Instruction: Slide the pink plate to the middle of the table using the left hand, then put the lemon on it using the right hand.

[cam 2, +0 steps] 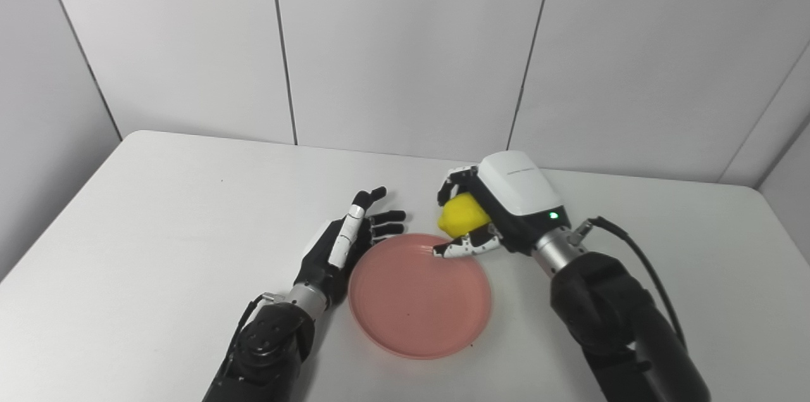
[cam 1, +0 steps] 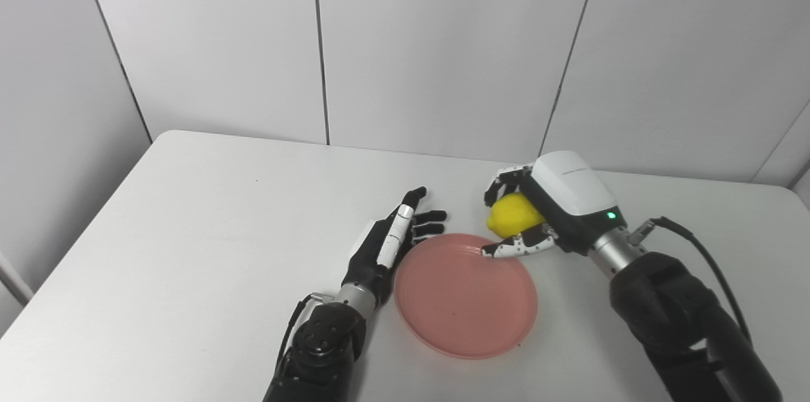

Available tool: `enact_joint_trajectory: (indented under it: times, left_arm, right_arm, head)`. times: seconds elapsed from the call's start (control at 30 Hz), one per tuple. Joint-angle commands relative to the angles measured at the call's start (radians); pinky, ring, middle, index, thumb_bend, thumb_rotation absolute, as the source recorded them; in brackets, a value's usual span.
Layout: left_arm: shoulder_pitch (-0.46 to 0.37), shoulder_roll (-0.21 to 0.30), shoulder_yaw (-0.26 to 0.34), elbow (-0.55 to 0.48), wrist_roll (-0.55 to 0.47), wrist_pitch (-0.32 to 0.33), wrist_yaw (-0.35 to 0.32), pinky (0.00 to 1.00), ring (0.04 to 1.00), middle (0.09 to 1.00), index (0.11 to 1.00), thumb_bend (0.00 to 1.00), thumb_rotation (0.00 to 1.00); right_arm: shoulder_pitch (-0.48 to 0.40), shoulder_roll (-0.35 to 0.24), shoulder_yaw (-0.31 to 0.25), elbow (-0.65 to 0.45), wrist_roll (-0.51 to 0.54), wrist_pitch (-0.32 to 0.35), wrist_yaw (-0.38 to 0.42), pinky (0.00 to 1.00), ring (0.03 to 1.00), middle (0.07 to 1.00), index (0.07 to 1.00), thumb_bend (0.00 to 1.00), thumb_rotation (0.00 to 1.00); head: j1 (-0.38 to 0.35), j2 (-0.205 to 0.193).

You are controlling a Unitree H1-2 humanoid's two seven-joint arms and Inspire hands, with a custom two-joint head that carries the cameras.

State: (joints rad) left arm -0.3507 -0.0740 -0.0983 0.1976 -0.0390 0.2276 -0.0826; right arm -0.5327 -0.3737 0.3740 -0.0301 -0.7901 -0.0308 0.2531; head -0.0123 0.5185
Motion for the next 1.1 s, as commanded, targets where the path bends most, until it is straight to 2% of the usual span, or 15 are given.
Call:
enact_joint_trajectory:
  times: [0.0, 0.03, 0.07, 0.1, 0.13, 0.2, 0.4, 0.57, 0.7, 0.8, 0.9, 1.07]
  left_arm:
    - [0.022, 0.014, 0.002, 0.023, 0.003, 0.052, -0.002, 0.76, 0.76, 0.771, 0.915, 0.78, 1.0]
    - [0.023, 0.016, 0.003, 0.024, 0.003, 0.049, -0.006, 0.75, 0.76, 0.771, 0.915, 0.78, 1.0]
    - [0.023, 0.017, 0.004, 0.024, 0.003, 0.047, -0.008, 0.76, 0.758, 0.769, 0.918, 0.78, 1.0]
    - [0.023, 0.019, 0.004, 0.026, 0.004, 0.042, -0.012, 0.77, 0.758, 0.768, 0.92, 0.78, 1.0]
    - [0.023, 0.021, 0.004, 0.028, 0.004, 0.039, -0.015, 0.79, 0.758, 0.766, 0.923, 0.78, 1.0]
    - [0.024, 0.024, 0.005, 0.031, 0.005, 0.033, -0.018, 0.8, 0.758, 0.763, 0.925, 0.78, 1.0]
    - [0.026, 0.026, 0.008, 0.033, 0.002, 0.031, -0.025, 0.78, 0.768, 0.771, 0.928, 0.76, 1.0]
    - [0.026, 0.027, 0.01, 0.034, -0.001, 0.029, -0.028, 0.77, 0.762, 0.763, 0.923, 0.77, 1.0]
    - [0.027, 0.024, 0.011, 0.032, 0.0, 0.032, -0.029, 0.77, 0.757, 0.757, 0.922, 0.77, 1.0]
    - [0.028, 0.022, 0.012, 0.027, -0.001, 0.036, -0.029, 0.78, 0.753, 0.748, 0.919, 0.76, 1.0]
    - [0.027, 0.021, 0.013, 0.03, -0.002, 0.035, -0.029, 0.78, 0.762, 0.752, 0.925, 0.77, 1.0]
    - [0.028, 0.021, 0.012, 0.029, 0.0, 0.035, -0.028, 0.76, 0.76, 0.761, 0.919, 0.77, 1.0]
  right_arm:
    - [-0.045, 0.01, 0.004, -0.005, -0.015, -0.032, -0.013, 0.26, 0.336, 0.412, 0.487, 0.5, 0.17]
    - [-0.045, 0.015, 0.015, 0.003, -0.029, -0.033, -0.014, 0.27, 0.338, 0.414, 0.487, 0.5, 0.17]
    - [-0.044, 0.018, 0.022, 0.008, -0.038, -0.033, -0.014, 0.26, 0.325, 0.401, 0.485, 0.54, 0.35]
    - [-0.043, 0.021, 0.032, 0.017, -0.049, -0.038, -0.016, 0.25, 0.319, 0.394, 0.485, 0.57, 0.45]
    - [-0.041, 0.023, 0.042, 0.026, -0.059, -0.045, -0.02, 0.23, 0.299, 0.374, 0.467, 0.58, 0.51]
    - [-0.036, 0.026, 0.057, 0.035, -0.075, -0.052, -0.019, 0.23, 0.301, 0.381, 0.476, 0.58, 0.55]
    - [-0.028, 0.023, 0.08, 0.043, -0.091, -0.055, -0.008, 0.26, 0.342, 0.419, 0.512, 0.58, 0.57]
    - [-0.034, 0.02, 0.099, 0.047, -0.095, -0.057, 0.022, 0.23, 0.304, 0.39, 0.512, 0.57, 0.55]
    - [-0.038, 0.02, 0.114, 0.05, -0.102, -0.053, 0.044, 0.25, 0.323, 0.41, 0.515, 0.57, 0.53]
    - [-0.035, 0.023, 0.116, 0.046, -0.1, -0.048, 0.051, 0.24, 0.311, 0.397, 0.496, 0.57, 0.52]
    - [-0.032, 0.026, 0.112, 0.045, -0.094, -0.04, 0.061, 0.26, 0.341, 0.43, 0.518, 0.56, 0.52]
    - [-0.024, 0.027, 0.114, 0.043, -0.099, -0.041, 0.062, 0.24, 0.321, 0.414, 0.516, 0.56, 0.5]
  head:
    - [-0.004, 0.003]
    - [-0.01, 0.006]
    - [-0.01, 0.006]
    - [-0.017, 0.007]
    - [-0.019, 0.009]
    - [-0.022, 0.008]
    - [-0.025, 0.011]
    - [-0.029, 0.011]
    - [-0.029, 0.013]
    - [-0.028, 0.013]
    - [-0.031, 0.014]
    - [-0.03, 0.014]
